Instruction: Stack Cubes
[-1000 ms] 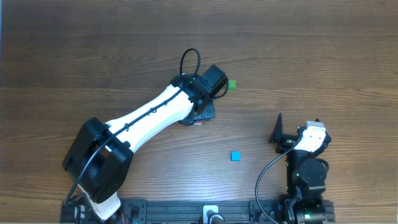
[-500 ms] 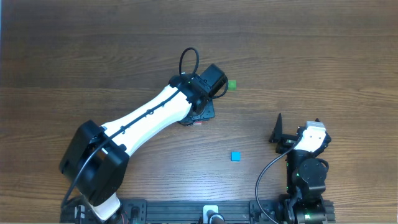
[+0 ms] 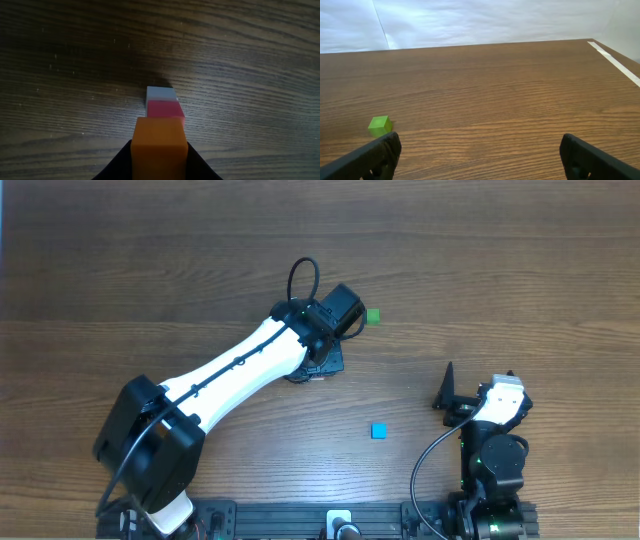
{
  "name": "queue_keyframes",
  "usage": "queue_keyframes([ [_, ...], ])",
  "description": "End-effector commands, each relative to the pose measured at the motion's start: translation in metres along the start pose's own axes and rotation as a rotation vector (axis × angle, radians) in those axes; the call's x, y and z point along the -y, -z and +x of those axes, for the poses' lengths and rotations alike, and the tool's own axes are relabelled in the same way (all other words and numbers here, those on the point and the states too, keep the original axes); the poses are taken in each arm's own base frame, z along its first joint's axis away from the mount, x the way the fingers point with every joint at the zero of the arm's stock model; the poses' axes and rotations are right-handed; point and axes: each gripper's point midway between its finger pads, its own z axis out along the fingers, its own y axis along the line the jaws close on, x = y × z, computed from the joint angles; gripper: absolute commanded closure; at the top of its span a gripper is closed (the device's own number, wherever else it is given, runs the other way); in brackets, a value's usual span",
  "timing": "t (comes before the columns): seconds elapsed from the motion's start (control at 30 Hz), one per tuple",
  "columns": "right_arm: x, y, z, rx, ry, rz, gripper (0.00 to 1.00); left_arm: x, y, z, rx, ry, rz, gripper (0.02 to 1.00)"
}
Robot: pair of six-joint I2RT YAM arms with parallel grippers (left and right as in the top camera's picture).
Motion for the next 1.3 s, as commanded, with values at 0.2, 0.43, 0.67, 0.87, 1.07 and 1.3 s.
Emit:
queue_keyframes([
  [0.2,0.003,0.000,0.002,0.000,0.007,0.014,0.007,0.011,0.009,0.002,0.007,-0.031,0.033,0.877],
  [0.43,0.003,0.000,0.002,0.000,0.007,0.014,0.007,0.010,0.005,0.003,0.000,-0.031,0.024,0.873],
  [0.67,0.003,0.000,0.002,0.000,0.007,0.014,0.007,0.009,-0.003,0.004,-0.014,-0.032,0.007,0.871],
  [0.87,0.003,0.000,0.002,0.000,0.007,0.014,0.007,0.008,-0.004,0.004,-0.016,-0.031,0.003,0.866],
  [1.07,0.003,0.000,0.002,0.000,0.007,0.014,0.009,0.007,-0.011,0.006,-0.028,-0.032,-0.011,0.864],
  [1.3,0.003,0.000,0.002,0.000,0.007,0.014,0.009,0.007,-0.011,0.005,-0.026,-0.031,-0.009,0.855],
])
